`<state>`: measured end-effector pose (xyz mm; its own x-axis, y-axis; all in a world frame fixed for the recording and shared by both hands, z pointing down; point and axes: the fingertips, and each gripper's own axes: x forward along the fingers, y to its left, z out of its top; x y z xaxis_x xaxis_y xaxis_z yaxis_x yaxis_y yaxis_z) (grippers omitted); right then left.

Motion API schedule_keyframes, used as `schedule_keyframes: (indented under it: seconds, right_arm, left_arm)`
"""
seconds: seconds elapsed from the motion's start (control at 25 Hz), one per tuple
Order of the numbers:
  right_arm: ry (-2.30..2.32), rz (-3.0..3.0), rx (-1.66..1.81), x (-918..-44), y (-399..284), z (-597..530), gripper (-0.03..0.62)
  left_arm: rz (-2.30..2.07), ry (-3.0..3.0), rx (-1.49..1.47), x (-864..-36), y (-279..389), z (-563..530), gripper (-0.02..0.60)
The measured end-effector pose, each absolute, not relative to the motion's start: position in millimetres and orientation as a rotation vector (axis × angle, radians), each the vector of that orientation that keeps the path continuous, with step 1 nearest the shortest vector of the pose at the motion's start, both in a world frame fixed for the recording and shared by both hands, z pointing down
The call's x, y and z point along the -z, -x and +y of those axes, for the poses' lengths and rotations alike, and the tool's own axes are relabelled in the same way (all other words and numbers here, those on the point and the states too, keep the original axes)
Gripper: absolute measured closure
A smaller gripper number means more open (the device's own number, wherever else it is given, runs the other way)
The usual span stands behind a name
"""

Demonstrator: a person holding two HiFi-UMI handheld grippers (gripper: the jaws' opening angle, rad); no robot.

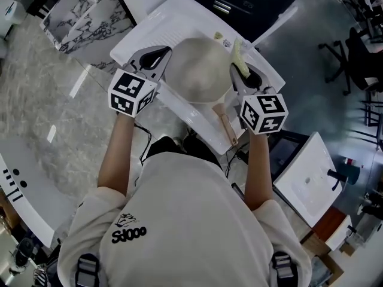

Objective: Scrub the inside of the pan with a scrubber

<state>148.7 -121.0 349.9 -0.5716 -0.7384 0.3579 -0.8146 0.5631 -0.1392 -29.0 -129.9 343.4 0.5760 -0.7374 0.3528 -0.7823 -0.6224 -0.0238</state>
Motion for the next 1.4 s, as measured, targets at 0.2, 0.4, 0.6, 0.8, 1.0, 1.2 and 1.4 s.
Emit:
schedule_keyframes:
  seconds: [0.2,0.4,0.6,0.8,1.0,1.2,1.4]
  right_arm:
    - [-1.289,-2.501,-0.483,-374.3,-150.3,-130.3,0.516]
    - [-1.333,-2.440,-0.522,-390.2,-146.8,-131.4,0.516]
    - [-1.470,-2.354,-0.537,-392.5,-150.5,-139.2,0.516]
    - [-1.538,-2.263,-0.523,-395.6,-144.8,-143.4,0.516]
    - [-1.625,-2.195,-0.552,-404.3,-140.0,-146.1,0.516]
    - [-1.688,-2.140,-0.592,-417.8,-133.8,-151.3,0.516]
    - [-1.714,-2.103,-0.634,-437.7,-124.3,-161.5,0.516]
  left_arm:
    - [-1.266,-2.671,-0.550,-356.7,21.1,-138.6,0.577]
    - [-1.191,-2.686,-0.548,-371.9,24.3,-152.0,0.577]
    - [-1.052,-2.720,-0.544,-387.3,26.0,-170.4,0.577]
    - [-0.920,-2.758,-0.552,-396.6,29.9,-190.8,0.577]
    - [-0.811,-2.784,-0.576,-409.2,31.2,-208.7,0.577]
    - [-0.699,-2.807,-0.605,-420.5,28.0,-216.1,0.577]
    - [-0.646,-2.804,-0.619,-433.0,32.6,-223.0,0.577]
